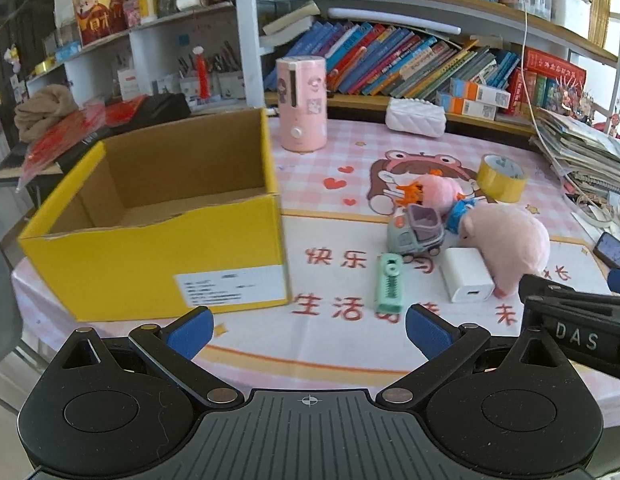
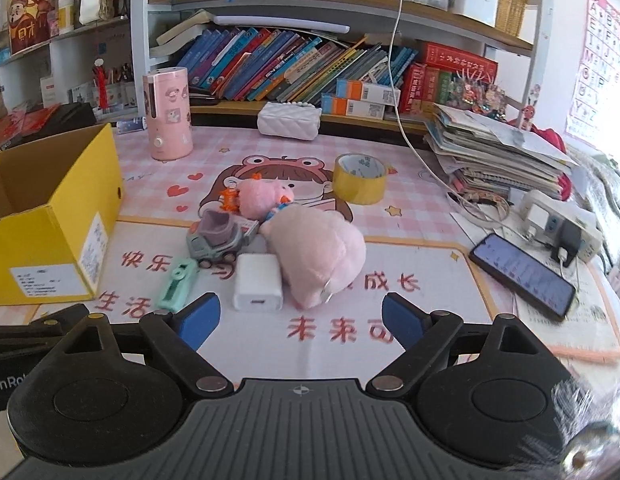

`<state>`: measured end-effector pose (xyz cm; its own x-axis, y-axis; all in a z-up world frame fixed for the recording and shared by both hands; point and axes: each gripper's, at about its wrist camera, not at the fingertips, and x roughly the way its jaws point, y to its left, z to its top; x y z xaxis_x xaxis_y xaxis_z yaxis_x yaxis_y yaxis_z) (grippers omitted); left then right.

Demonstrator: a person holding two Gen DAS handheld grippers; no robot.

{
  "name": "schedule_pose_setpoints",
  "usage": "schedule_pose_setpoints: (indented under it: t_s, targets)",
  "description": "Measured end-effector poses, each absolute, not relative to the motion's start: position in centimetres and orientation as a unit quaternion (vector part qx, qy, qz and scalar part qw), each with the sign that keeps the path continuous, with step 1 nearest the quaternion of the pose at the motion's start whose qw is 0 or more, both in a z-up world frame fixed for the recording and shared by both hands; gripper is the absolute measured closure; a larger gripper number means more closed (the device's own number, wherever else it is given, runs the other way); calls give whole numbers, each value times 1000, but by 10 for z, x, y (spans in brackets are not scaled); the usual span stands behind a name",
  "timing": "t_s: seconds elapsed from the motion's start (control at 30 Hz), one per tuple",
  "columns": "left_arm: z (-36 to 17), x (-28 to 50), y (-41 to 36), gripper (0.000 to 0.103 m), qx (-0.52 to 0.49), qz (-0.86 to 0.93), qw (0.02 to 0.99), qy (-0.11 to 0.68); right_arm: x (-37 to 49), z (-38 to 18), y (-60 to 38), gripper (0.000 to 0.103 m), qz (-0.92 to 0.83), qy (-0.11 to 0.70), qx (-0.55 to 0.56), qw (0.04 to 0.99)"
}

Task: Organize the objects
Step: 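Move the right tool onto the pink plush pig and close on it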

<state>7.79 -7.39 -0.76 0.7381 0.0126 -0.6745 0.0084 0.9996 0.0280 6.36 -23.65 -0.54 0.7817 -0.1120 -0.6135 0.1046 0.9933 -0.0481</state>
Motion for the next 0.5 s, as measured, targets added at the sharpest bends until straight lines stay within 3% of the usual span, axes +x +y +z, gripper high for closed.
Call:
schedule_pose_setpoints:
  t_s: [0.5]
  targets:
    - [-18, 120, -111, 1, -12, 6, 923, 384, 162, -23, -287, 14, 7, 360, -70, 931]
